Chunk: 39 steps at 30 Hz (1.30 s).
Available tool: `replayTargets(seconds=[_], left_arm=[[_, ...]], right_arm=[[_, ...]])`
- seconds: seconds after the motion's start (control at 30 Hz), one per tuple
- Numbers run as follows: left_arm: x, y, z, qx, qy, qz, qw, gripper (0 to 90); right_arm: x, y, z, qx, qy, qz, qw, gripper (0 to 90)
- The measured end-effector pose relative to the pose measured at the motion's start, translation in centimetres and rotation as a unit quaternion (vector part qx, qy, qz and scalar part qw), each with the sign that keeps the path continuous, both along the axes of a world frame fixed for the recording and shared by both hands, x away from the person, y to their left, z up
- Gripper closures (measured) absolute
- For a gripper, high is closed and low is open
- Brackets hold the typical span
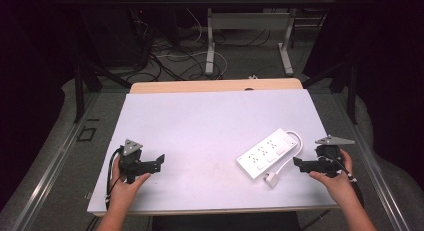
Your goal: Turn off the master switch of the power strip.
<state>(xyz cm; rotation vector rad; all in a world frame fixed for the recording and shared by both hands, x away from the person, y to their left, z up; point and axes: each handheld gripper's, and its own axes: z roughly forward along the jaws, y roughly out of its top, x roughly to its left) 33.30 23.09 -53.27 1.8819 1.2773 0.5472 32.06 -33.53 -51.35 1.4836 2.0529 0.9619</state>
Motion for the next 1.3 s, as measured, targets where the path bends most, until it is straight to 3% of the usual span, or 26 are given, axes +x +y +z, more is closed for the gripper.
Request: replayTargets(seconds=[0.87, 0.93, 1.3], left_arm=[[0.1, -0.1, -0.1, -0.003, -0.002, 0.001, 1.0000, 1.9], [0.1, -0.1, -0.1, -0.003, -0.001, 0.001, 1.0000, 1.9], [0.1, -0.1, -0.1, -0.002, 0.000, 0.001, 1.0000, 1.9]], right_arm=[[-1.7, -0.5, -2.9, 0.008, -0.036, -0.021, 0.9991, 0.0], [-1.8, -0.6, -3.0, 0.013, -0.027, -0.019, 0.9994, 0.0], [-2.1, -0.8, -3.6, 0.020, -0.024, -0.026, 0.9992, 0.0]])
